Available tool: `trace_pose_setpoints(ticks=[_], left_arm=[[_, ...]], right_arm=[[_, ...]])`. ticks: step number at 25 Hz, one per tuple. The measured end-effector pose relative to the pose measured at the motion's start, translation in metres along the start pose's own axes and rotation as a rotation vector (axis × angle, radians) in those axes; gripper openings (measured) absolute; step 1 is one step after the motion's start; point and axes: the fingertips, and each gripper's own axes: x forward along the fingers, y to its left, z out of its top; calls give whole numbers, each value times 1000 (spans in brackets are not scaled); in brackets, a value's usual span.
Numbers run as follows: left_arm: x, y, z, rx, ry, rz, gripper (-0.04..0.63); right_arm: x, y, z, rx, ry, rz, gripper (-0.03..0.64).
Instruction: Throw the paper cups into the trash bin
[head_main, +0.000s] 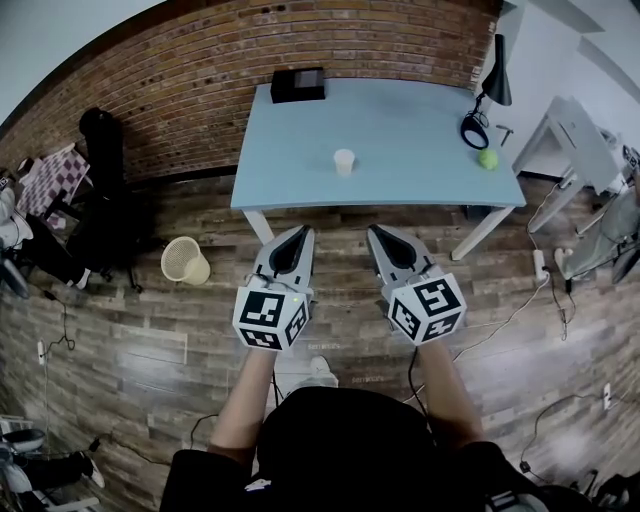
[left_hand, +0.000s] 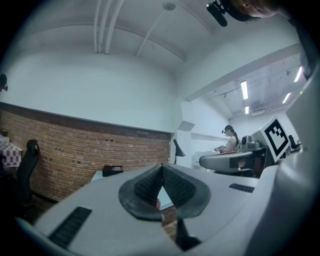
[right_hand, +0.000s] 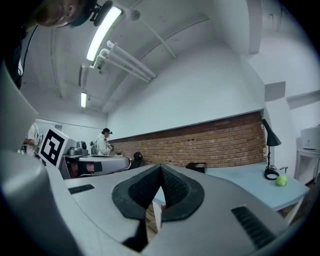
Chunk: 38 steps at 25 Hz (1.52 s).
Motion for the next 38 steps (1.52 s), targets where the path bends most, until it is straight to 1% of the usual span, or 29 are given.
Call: trace_pose_setpoints(ticks=[5,10,15,22,30,38], left_arm=[[15,26,-1,-16,0,-18,8],[19,52,-11,-45,15,-27,9],[25,75,-15,-81,17,-57,8],[29,108,-18,-107,16,-57,8],[40,122,-24,-98,23,-72,9],[71,125,-27,-88,37,-83,8]], right_arm=[[24,-3,-1,-1,13,-23,5],[47,2,-4,-13,28,-26,5],[70,4,-4,-14,42,-42,5],[94,9,-8,-8,55,-72,5],[107,-3,-11,-13,49,-116,5],[122,-31,-12,13,31,-124,5]])
